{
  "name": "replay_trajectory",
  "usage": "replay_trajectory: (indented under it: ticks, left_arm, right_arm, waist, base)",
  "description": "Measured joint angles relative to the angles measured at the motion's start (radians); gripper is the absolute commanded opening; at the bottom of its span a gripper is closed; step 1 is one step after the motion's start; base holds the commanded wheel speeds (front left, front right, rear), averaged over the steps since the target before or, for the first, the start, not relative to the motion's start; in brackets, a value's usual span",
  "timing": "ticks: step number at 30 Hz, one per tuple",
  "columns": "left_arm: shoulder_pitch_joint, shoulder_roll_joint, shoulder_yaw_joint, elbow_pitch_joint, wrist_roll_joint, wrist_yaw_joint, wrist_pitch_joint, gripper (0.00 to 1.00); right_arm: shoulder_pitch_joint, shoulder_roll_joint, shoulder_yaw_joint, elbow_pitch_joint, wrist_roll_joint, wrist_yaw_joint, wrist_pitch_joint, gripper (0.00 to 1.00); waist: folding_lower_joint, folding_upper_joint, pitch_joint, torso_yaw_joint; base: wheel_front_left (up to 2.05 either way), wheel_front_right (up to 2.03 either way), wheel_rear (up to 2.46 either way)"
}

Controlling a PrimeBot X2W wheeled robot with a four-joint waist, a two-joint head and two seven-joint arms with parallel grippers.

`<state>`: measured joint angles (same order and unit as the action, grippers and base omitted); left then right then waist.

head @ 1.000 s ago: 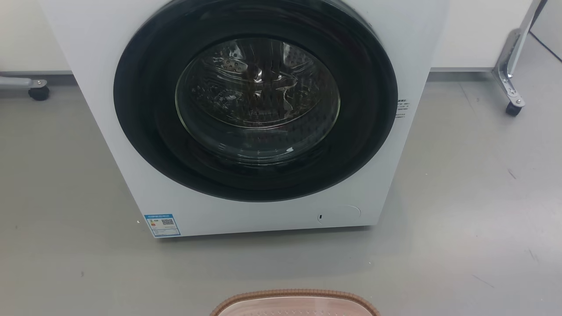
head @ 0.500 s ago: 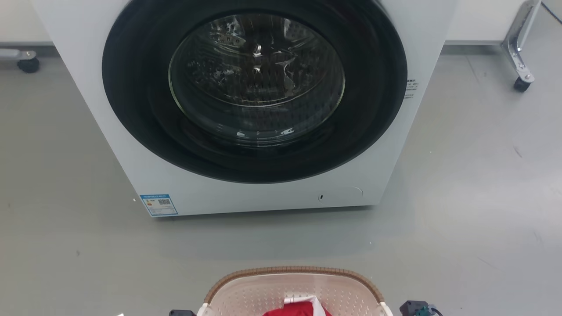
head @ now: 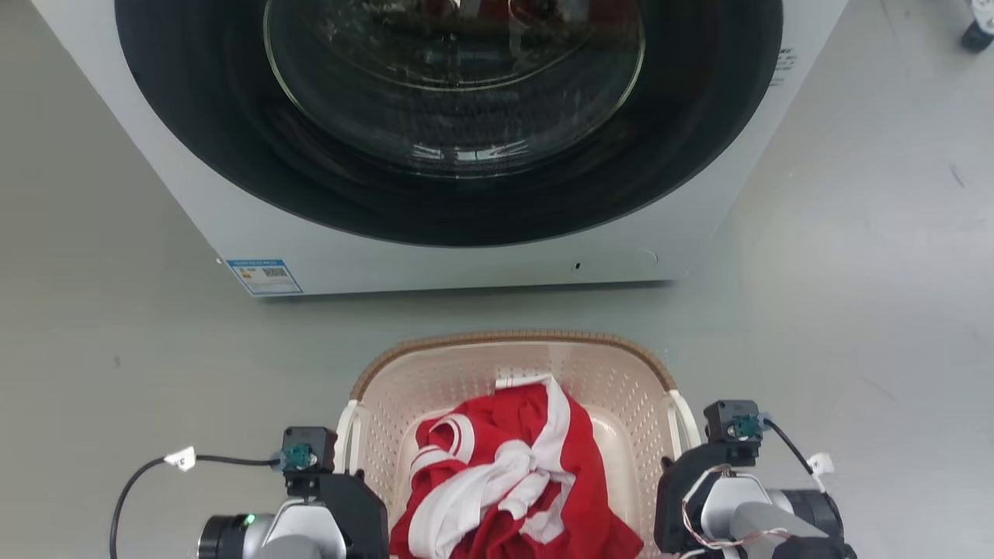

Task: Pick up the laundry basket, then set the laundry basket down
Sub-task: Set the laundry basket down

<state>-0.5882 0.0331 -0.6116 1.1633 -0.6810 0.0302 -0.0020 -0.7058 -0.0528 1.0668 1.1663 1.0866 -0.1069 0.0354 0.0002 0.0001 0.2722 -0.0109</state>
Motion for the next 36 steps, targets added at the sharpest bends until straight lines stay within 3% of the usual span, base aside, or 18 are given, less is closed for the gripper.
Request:
replay_trajectory:
  ticks: [36]
  left_arm:
    - [-0.411, 0.035, 0.041, -0.044, 0.012, 0.032, -0.080, 0.00]
  right_arm:
    - [-0.455, -0.019, -0.014, 0.035, -0.070, -0.012, -0.108, 0.00]
  waist:
    - [-0.0001, 0.0001, 0.533, 0.024]
  base:
    - [0.00, 0.00, 0.00]
